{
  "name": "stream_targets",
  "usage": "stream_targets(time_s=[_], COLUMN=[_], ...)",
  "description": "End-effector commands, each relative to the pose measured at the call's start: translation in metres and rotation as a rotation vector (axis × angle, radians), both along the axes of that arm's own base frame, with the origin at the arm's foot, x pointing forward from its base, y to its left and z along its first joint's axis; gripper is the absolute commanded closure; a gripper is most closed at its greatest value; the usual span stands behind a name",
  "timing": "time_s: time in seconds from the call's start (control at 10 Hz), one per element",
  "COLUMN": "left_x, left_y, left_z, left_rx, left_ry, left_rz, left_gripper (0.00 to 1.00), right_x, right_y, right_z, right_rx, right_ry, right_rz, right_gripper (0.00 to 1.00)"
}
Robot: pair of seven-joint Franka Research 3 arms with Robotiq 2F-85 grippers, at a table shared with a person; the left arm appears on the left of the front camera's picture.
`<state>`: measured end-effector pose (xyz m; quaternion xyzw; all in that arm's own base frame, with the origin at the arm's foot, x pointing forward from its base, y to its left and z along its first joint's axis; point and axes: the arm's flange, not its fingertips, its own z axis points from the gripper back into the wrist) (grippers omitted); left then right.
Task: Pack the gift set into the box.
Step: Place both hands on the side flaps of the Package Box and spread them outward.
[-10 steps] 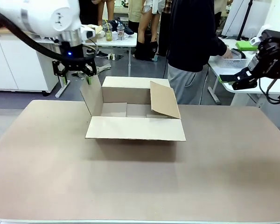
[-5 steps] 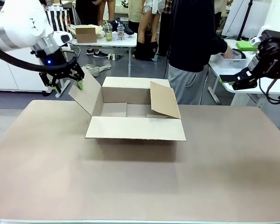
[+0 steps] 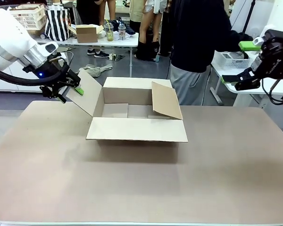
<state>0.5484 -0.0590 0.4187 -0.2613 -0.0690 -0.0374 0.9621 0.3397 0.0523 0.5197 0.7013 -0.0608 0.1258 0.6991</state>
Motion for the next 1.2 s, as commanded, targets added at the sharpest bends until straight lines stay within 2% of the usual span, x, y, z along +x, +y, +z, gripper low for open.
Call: stream_targets(time_s=[0.0, 0.3, 0.4, 0.5, 0.7, 0.9, 1.1], left_x=[0.002, 0.002, 0.002, 0.002, 0.002, 0.002, 0.002], left_y=[-0.010, -0.010, -0.010, -0.010, -0.010, -0.010, -0.010], left_z=[0.005, 0.005, 0.005, 0.005, 0.005, 0.005, 0.005], left_rx=[0.066, 0.066, 0.066, 0.066, 0.066, 0.066, 0.066], left_ry=[0.011, 0.011, 0.011, 0.011, 0.011, 0.011, 0.011], left_rz=[0.029, 0.029, 0.029, 0.029, 0.029, 0.029, 0.029], left_gripper=[0.00, 0.00, 0.00, 0.00, 0.00, 0.00, 0.00], right_x=[0.001, 0.001, 0.000, 0.023, 0.064, 0.094, 0.112], right_y=[0.001, 0.001, 0.000, 0.034, 0.098, 0.163, 0.210], right_z=[0.001, 0.001, 0.000, 0.006, 0.030, 0.041, 0.037], right_rx=[0.009, 0.009, 0.000, -0.157, -0.399, -0.704, -1.044], right_ry=[-0.026, -0.026, 0.000, 0.024, -0.014, -0.021, -0.095], right_rz=[0.007, 0.007, 0.000, 0.093, 0.193, 0.197, 0.070], right_gripper=[0.00, 0.00, 0.00, 0.00, 0.00, 0.00, 0.00])
